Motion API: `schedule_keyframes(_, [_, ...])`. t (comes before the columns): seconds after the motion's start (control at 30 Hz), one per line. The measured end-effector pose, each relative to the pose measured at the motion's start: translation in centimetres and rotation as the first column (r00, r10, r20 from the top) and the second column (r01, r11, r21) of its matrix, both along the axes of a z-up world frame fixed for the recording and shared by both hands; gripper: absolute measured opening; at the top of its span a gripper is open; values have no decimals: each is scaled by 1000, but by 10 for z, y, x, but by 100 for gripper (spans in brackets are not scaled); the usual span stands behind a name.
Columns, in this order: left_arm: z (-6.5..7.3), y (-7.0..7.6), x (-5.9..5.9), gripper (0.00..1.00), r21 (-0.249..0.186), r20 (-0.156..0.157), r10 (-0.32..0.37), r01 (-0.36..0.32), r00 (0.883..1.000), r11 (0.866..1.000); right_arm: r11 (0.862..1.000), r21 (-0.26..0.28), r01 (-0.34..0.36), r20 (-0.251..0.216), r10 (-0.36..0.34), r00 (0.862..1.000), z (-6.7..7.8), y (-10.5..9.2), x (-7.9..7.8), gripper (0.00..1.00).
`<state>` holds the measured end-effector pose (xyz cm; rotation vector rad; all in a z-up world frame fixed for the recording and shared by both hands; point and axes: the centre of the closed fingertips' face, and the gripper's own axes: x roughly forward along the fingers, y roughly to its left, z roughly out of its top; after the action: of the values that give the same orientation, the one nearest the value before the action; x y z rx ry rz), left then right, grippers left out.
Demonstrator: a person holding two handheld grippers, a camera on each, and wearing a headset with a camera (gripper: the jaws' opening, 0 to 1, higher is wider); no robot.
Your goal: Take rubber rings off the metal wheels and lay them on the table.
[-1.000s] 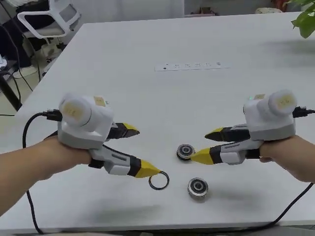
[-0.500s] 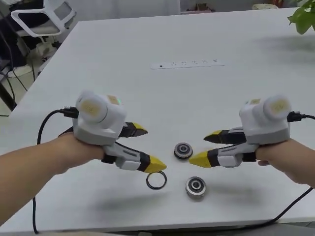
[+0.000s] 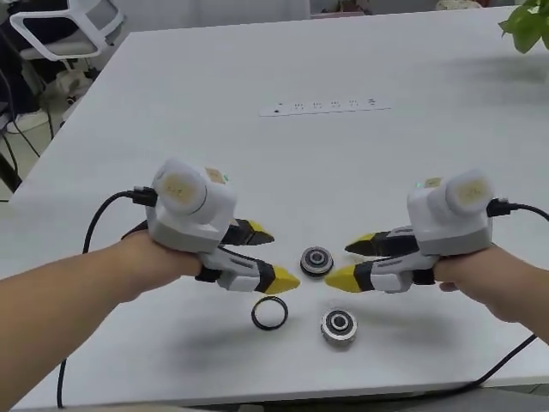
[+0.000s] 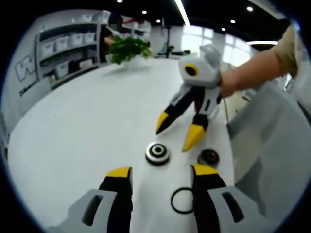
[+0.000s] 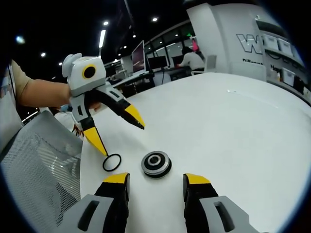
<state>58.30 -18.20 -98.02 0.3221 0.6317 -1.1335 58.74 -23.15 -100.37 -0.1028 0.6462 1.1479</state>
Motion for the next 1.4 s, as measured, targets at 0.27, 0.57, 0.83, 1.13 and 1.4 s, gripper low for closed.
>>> schedule_keyframes(0.27, [-3,-12,2,41,-6,-4,-5,5,1000,1000,1000,0,-12,2,12,1000,-5,3,5,35])
schedule_keyframes(0.57, [-8,-19,8,35,-3,-7,5,-5,1000,1000,1000,3,-24,-1,24,1000,-7,7,3,30])
schedule_keyframes(0.83, [-12,-29,11,28,5,3,8,-8,1000,1000,1000,6,-21,-5,21,1000,-7,7,3,28])
schedule_keyframes(1.13, [-18,-35,14,24,18,11,23,-24,1000,1000,1000,9,-19,-5,19,1000,-6,6,2,27])
schedule_keyframes(1.4, [-20,-39,16,20,26,23,28,-29,999,999,1000,9,-18,-4,18,1000,-6,5,2,26])
